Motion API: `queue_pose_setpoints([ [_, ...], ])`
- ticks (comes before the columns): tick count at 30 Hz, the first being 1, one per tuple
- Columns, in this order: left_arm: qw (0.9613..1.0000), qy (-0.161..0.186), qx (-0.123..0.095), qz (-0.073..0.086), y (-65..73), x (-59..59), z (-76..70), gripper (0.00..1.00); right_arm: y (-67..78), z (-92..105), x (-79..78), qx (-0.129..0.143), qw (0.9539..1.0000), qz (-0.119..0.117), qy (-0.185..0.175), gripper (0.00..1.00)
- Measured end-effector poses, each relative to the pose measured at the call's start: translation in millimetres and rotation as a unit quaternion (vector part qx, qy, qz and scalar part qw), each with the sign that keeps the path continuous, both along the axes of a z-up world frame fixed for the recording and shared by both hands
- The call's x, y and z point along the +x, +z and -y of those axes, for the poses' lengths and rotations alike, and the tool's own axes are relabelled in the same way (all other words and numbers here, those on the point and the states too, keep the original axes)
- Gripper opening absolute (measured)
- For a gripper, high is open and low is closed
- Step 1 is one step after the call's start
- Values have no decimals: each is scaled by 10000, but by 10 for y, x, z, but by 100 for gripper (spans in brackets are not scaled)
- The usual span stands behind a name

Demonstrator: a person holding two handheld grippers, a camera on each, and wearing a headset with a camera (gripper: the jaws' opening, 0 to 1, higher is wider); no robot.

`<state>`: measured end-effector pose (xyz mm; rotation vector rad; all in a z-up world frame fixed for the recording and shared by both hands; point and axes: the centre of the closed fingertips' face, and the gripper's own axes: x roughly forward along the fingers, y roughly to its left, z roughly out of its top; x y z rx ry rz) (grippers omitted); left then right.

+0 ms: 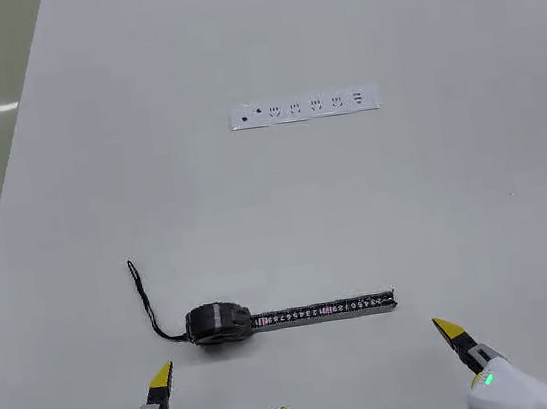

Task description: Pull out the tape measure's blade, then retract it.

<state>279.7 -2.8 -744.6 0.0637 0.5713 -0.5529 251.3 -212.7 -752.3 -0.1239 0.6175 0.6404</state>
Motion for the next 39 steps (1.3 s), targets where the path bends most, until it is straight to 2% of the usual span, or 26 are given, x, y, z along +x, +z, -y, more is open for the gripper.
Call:
queue_pose_setpoints([
  [18,9998,-166,69,-19,-44,89,-12,93,-27,133,96,-135,9993,75,352,93],
  [28,9998,65,94,-135,-101,127,-37,93,-72,202,191,-290,9968,99,737,87],
  [39,9989,427,57,-179,-135,250,-45,93,-124,216,291,-378,9921,120,1187,79],
])
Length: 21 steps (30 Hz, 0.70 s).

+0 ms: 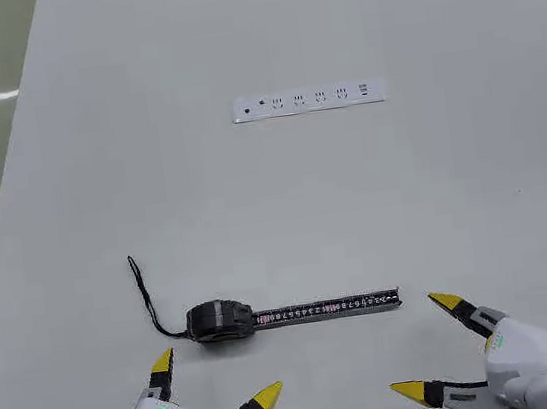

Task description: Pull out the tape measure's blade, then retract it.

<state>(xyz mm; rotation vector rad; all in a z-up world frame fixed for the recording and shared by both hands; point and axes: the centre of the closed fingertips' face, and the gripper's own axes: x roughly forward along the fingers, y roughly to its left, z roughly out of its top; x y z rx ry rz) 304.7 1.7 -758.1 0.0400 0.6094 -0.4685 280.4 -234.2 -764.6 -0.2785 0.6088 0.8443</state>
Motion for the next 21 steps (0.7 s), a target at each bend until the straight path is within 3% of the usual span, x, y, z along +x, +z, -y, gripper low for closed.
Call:
queue_pose_setpoints([
  [9,9998,198,-67,-5,-38,95,75,93,-67,3,84,-121,9991,15,412,71],
  [21,9979,637,-64,-5,-118,239,12,92,-177,18,245,-284,9952,72,933,60],
])
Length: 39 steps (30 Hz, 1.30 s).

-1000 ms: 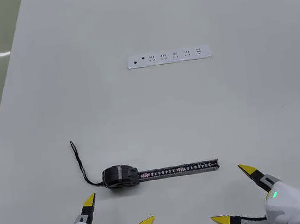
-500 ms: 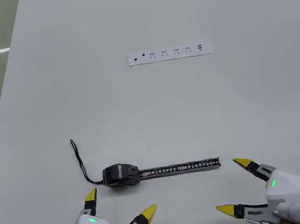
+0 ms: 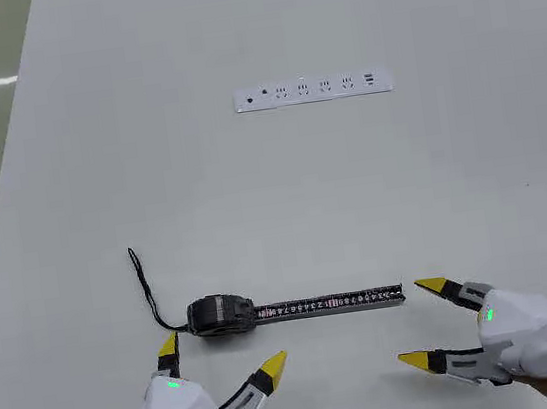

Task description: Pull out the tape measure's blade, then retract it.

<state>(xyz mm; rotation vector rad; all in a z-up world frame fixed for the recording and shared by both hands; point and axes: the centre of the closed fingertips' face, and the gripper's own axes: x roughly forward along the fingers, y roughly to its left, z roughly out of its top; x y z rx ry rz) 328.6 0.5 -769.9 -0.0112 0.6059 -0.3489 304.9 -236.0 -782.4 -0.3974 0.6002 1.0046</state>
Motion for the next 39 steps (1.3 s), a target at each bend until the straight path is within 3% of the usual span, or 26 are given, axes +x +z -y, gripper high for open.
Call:
queue_pose_setpoints([
  [18,9985,535,-74,-89,-117,209,-53,86,-233,24,196,-340,9969,-55,701,42],
  [33,9973,681,-90,-263,-219,273,-67,78,-438,53,290,-771,9885,-98,1299,26],
  [34,9972,682,-90,-277,-229,281,-67,77,-422,13,304,-656,9888,-78,1337,25],
  [39,9969,721,-97,-310,-254,316,-66,74,-410,38,367,-649,9896,-156,1276,21],
])
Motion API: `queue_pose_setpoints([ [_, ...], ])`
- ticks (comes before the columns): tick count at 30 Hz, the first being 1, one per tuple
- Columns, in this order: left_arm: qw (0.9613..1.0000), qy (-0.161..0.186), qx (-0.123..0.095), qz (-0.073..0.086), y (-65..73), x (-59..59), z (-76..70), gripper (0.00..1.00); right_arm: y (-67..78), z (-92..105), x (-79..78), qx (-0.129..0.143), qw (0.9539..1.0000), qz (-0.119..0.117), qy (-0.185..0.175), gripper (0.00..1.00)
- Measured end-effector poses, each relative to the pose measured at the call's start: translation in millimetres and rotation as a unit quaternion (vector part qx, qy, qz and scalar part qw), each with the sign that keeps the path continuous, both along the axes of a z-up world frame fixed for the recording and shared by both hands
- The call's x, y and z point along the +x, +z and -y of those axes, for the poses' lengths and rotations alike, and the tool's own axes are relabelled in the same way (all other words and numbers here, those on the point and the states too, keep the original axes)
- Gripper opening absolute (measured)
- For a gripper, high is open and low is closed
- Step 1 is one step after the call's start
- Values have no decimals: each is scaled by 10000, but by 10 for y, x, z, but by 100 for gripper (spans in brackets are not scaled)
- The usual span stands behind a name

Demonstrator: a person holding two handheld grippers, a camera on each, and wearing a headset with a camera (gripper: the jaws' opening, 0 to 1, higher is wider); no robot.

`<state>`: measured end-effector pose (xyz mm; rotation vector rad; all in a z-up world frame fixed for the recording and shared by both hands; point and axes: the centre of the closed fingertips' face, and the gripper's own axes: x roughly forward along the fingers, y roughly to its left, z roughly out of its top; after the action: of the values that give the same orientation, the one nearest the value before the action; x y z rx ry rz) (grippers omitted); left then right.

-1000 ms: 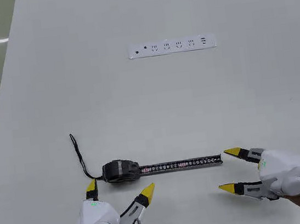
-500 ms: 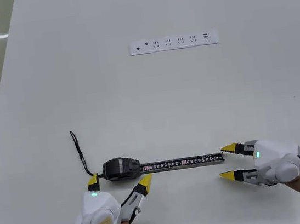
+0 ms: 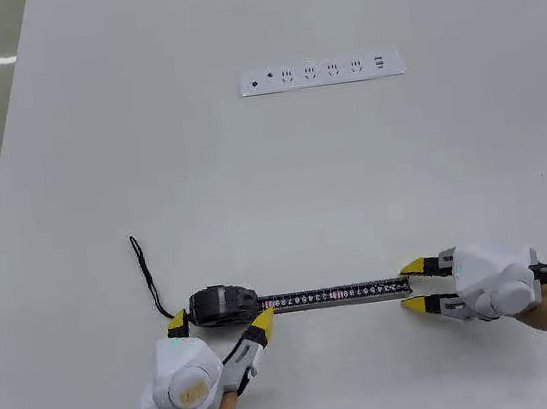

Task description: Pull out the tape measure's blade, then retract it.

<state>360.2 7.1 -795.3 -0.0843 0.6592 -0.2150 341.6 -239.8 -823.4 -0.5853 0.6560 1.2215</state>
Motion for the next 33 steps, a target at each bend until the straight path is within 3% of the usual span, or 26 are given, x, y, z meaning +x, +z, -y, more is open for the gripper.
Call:
queue_pose_setpoints([
  [5,10000,35,-10,-28,-18,28,-8,73,1,24,16,-5,10000,-74,-35,22],
  [10,10000,41,-9,-39,-21,32,-10,71,0,32,18,0,9999,-95,-45,17],
  [16,9999,92,-21,-121,-62,41,-24,70,-26,49,-15,117,9991,-380,-174,15],
  [20,9998,144,-37,-145,-66,48,-30,70,-33,53,-6,129,9987,-442,-238,14],
  [33,9987,369,-134,-312,-112,67,-31,66,-40,49,-13,32,9991,-392,-173,12],
])
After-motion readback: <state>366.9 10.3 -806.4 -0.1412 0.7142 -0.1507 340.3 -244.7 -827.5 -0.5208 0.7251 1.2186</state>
